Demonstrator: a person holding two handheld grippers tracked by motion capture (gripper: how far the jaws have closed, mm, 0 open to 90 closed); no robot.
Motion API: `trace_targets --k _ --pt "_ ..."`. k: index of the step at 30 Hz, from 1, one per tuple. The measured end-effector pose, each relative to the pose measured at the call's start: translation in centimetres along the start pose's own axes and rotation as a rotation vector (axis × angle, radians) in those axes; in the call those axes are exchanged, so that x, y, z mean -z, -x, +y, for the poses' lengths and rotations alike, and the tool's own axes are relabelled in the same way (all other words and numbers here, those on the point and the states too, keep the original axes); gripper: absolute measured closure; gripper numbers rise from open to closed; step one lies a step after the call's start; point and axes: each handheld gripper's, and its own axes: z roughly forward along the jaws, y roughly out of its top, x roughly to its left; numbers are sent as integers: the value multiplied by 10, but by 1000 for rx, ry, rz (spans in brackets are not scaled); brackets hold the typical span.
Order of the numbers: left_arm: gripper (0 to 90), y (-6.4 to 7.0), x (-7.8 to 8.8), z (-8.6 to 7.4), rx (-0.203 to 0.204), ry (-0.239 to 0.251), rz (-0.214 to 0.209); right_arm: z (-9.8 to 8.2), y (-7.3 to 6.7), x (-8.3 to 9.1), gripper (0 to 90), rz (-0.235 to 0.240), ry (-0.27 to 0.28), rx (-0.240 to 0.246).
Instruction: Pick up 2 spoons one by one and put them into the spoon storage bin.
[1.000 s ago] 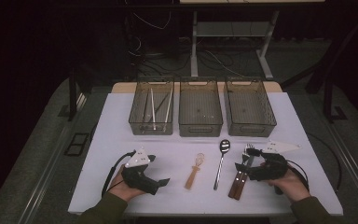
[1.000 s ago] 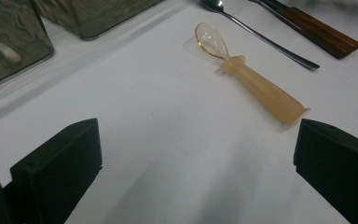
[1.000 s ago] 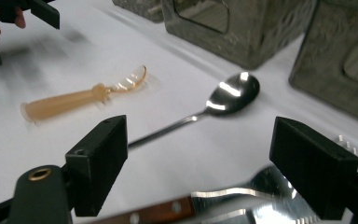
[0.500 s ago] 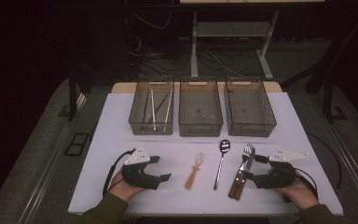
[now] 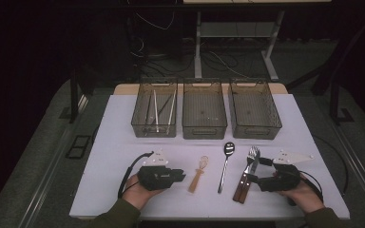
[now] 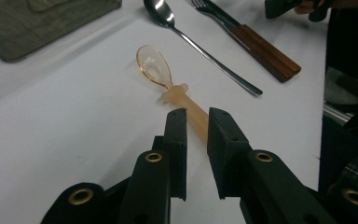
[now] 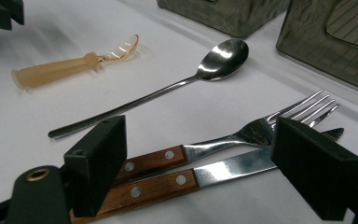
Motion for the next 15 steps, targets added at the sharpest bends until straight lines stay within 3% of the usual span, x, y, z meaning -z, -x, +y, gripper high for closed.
trace_targets --k 5,15 --pt "827 0 -14 8 -21 -21 31 0 0 0 186 -2 -3 4" --pt "891 -15 -42 24 -31 -56 78 0 0 -2 186 -3 -10 2"
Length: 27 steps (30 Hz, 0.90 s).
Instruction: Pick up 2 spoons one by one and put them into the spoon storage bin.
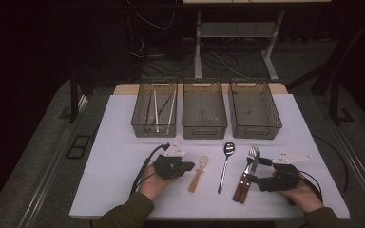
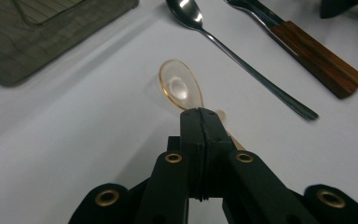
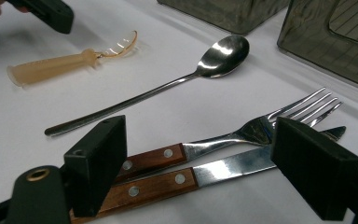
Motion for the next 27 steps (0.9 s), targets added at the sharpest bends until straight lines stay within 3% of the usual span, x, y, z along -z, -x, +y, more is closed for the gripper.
trace_targets --k 6,10,11,12,17,19,20,22,26,27 --pt "892 -2 -20 8 -36 -45 4 0 1 1 187 -1 1 -3" --pt "893 -1 -28 10 -47 -62 5 0 1 1 187 -2 2 0" --pt "893 0 -31 10 -34 -51 0 0 1 1 186 -3 2 0" --pt "893 0 -31 11 -55 -73 2 0 1 1 187 -3 2 0" --pt "894 2 -39 12 -47 -69 -2 0 1 1 187 -4 2 0" --pt "893 2 -40 14 -71 -84 -7 0 1 1 187 -4 3 4" --pt "893 4 -43 14 -58 -70 -11 0 2 1 187 -4 2 3" --pt "893 6 -45 16 -83 -86 -21 0 2 1 186 -5 2 2" --pt "893 11 -51 20 -98 -72 -39 0 2 2 187 -7 3 4" --pt "893 11 -52 21 -124 -89 -48 0 2 2 186 -7 4 4"
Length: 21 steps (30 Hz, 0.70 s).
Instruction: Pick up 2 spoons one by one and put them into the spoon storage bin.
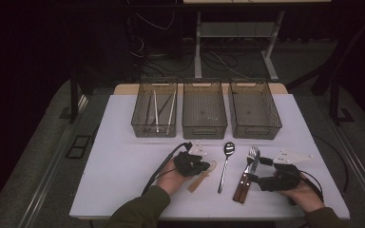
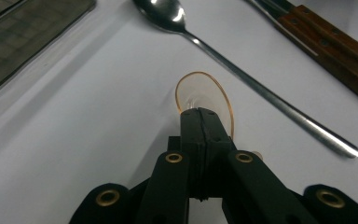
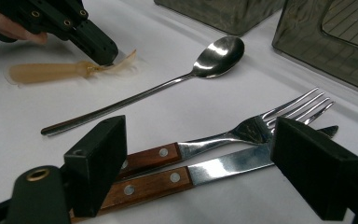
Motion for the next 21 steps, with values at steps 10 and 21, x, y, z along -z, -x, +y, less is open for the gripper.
trace_targets --k 10,21 --pt "863 7 1 2 -2 9 -2 0 0 0 187 -2 0 4" --pt "622 28 40 -19 73 33 6 0 0 1 187 -6 0 3"
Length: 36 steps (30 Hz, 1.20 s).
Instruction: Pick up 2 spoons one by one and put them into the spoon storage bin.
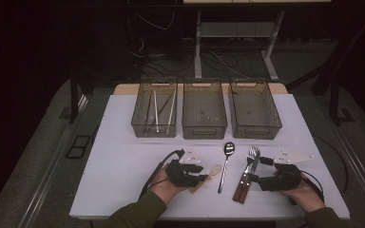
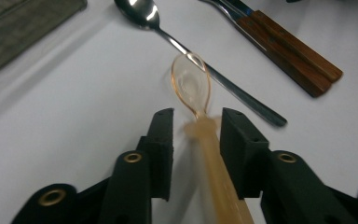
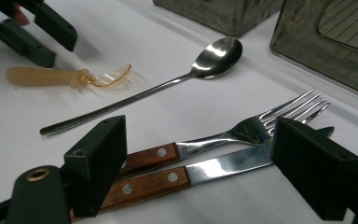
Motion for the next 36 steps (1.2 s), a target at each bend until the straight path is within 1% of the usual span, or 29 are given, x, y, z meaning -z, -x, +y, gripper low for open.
trace_targets --k 1,3,4,5,6,7,8,9,10,12,16,17,24,26,27,29,30,33,34,35,36 --pt "607 1 3 -3 -4 -5 -3 0 0 0 187 0 0 0" --pt "595 6 5 -9 22 8 0 0 0 0 187 -1 -1 1" --pt "590 6 7 -12 8 -10 -3 0 0 0 186 -1 -1 1" --pt "589 8 8 -14 8 -15 -6 0 0 0 186 -2 -2 2" --pt "590 9 8 -16 16 -10 -5 0 0 0 187 -2 -2 3" --pt "591 10 9 -17 3 -24 -4 0 0 0 187 -2 -2 4" --pt "594 11 8 -18 4 -30 -5 0 0 -1 186 -3 -2 5" --pt "600 12 6 -19 -5 -39 -5 0 0 -1 186 -4 -2 6" --pt "607 12 5 -19 -15 -50 0 0 0 -1 186 -4 -3 6" --pt "618 13 1 -19 -19 -63 2 0 0 -1 186 -5 -1 9" --pt "664 15 0 -20 -22 -58 23 0 0 -1 186 -6 -4 9" --pt "674 14 0 -20 -36 -59 22 0 0 -1 186 -4 -5 8" --pt "718 15 -1 -18 -37 -72 30 0 -1 -1 186 -1 -8 11" --pt "727 15 -1 -17 -38 -73 29 0 -1 -2 186 0 -11 11" --pt "730 15 -1 -18 -27 -64 28 0 -1 -2 186 1 -11 11" --pt "733 14 -1 -17 -31 -67 24 -1 -1 -2 186 6 -8 12" --pt "734 13 0 -17 -41 -75 21 -1 -2 -3 185 7 -6 10" --pt "734 11 0 -17 -49 -77 14 -1 -4 -4 143 21 -7 7" --pt "734 12 -1 -17 -31 -60 14 -1 -5 -5 130 24 -5 5" --pt "734 11 0 -17 -35 -61 13 -1 -5 -5 119 31 -5 -1" --pt "734 10 0 -17 -41 -69 11 -1 -6 -5 119 27 -4 -6"
